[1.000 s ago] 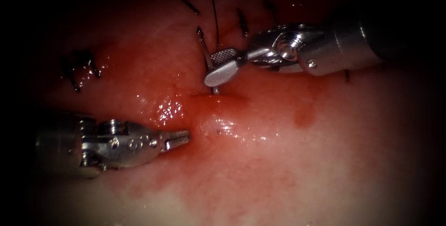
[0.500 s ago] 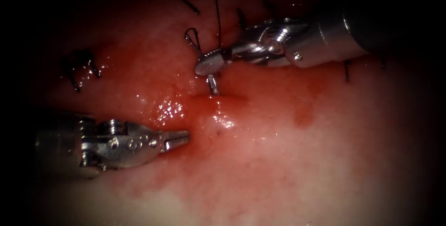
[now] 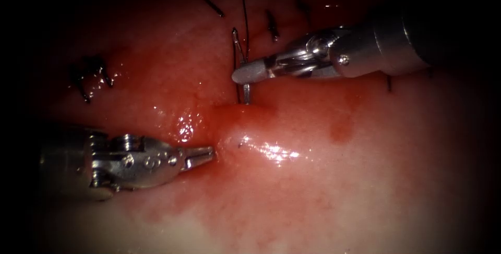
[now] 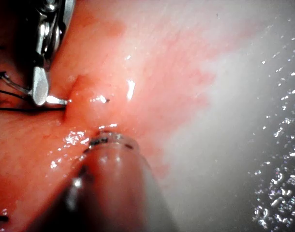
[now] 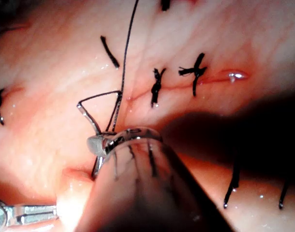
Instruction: Wound Closure
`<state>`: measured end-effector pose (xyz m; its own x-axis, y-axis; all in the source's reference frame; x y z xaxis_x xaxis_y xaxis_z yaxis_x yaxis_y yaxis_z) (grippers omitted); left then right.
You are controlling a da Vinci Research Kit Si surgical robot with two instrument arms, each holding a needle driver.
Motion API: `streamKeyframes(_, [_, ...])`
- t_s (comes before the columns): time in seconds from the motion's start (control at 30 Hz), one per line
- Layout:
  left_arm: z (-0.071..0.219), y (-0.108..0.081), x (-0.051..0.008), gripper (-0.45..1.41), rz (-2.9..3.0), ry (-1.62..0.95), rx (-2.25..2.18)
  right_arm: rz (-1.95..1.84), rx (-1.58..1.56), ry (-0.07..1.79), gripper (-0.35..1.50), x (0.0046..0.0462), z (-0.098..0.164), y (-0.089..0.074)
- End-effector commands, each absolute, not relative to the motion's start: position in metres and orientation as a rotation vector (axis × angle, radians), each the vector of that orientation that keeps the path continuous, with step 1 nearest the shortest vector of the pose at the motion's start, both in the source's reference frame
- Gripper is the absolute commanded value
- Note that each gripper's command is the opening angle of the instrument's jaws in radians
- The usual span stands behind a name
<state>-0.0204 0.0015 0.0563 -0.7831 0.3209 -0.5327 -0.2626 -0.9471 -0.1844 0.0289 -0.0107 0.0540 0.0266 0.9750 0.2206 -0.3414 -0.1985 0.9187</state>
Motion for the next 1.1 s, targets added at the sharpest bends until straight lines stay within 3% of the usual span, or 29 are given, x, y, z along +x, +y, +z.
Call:
streamKeyframes(0.03, [0.057,0.001,-0.021,-0.1,2.702,-0.149,-0.833,1.48,1.188,0.793,-0.35,0.0299,0.054,-0.012])
streamKeyframes(0.23, [0.057,0.001,-0.021,-0.1,2.702,-0.149,-0.833,1.561,1.288,0.822,-0.35,0.0311,0.052,-0.014])
streamKeyframes(0.57, [0.057,0.001,-0.0211,-0.1,2.701,-0.148,-0.832,1.586,1.416,0.722,-0.35,0.0323,0.05,-0.019])
streamKeyframes(1.1, [0.057,0.001,-0.021,-0.1,2.701,-0.149,-0.832,1.632,1.492,0.623,-0.35,0.0295,0.048,-0.025])
